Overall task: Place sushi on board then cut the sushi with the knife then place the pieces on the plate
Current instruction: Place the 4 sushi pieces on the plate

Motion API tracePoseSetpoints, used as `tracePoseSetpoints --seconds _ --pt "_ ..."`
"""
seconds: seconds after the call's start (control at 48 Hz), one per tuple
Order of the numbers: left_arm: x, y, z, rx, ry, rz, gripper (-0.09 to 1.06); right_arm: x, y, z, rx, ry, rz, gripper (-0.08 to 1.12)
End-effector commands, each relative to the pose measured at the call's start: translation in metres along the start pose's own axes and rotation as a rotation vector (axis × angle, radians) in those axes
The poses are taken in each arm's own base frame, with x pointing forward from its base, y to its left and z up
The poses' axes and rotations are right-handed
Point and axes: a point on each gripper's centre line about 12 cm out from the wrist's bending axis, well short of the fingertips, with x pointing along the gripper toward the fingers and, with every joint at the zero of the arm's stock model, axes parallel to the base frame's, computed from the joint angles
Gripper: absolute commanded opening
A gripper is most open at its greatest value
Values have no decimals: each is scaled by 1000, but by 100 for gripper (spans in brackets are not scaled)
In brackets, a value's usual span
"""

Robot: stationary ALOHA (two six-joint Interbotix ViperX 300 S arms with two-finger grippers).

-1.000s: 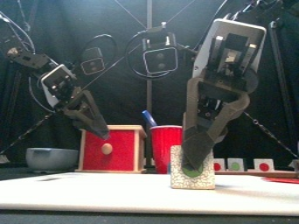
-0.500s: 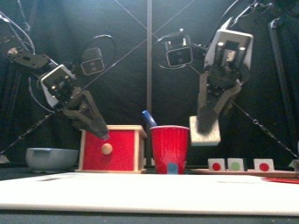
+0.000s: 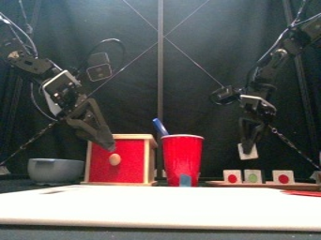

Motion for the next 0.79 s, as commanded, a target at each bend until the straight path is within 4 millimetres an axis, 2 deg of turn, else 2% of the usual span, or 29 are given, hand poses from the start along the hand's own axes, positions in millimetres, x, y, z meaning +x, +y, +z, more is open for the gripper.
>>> tracePoseSetpoints --seconds 0.021,0.333,0.458,0.646,0.792 --pt "-1 0 7 -1 -23 0 76 4 -21 3 44 -2 -47 59" --pt "0 0 9 -3 -26 0 76 38 -49 -9 51 77 -124 60" --pt "0 0 8 -6 -23 1 76 48 -56 -14 69 93 -128 65" --pt "0 0 8 -7 -23 1 76 47 -65 -13 92 81 -138 78" --pt "-1 0 9 -7 -26 1 76 32 -68 -3 109 21 -135 81"
